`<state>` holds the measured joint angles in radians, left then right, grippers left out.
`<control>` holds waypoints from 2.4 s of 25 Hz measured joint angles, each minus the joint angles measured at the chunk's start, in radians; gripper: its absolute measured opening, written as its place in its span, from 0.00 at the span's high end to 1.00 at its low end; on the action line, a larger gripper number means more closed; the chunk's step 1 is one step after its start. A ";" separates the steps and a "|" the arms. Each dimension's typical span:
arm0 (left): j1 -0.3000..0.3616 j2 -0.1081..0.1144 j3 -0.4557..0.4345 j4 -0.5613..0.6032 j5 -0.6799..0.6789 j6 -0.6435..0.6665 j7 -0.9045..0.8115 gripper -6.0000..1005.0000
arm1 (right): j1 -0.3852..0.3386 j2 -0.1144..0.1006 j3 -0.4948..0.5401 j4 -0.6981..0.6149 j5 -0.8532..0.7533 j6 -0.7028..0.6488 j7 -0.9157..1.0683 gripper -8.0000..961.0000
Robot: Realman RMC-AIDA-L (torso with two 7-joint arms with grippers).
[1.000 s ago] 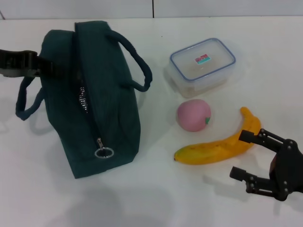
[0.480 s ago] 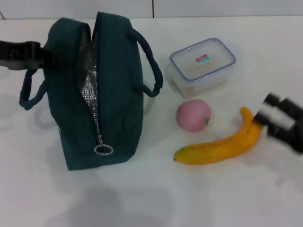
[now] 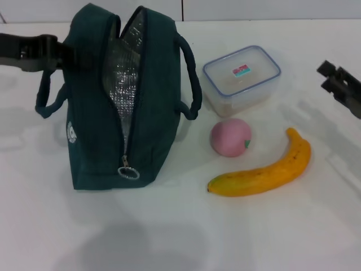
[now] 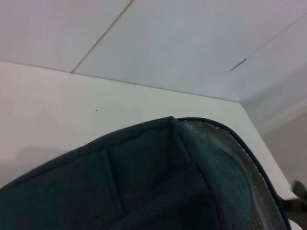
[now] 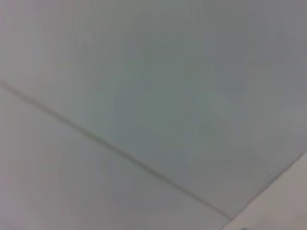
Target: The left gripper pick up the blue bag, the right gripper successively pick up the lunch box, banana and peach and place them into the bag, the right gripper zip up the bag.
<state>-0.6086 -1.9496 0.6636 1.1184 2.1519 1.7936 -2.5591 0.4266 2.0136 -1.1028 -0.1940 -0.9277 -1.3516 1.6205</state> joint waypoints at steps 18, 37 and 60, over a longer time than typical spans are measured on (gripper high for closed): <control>-0.064 0.008 -0.007 -0.002 0.000 -0.012 0.005 0.96 | 0.265 0.001 -0.026 0.057 0.002 0.445 0.096 0.16; -0.098 0.021 -0.007 -0.034 0.000 -0.036 0.013 0.96 | 0.389 0.016 -0.049 0.114 0.010 0.561 0.088 0.17; -0.111 0.034 -0.007 -0.063 0.001 -0.062 0.014 0.96 | 0.411 0.016 -0.052 0.156 0.006 0.515 0.097 0.17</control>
<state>-0.7195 -1.9151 0.6565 1.0554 2.1525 1.7318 -2.5452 0.8372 2.0293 -1.1552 -0.0382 -0.9221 -0.8366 1.7175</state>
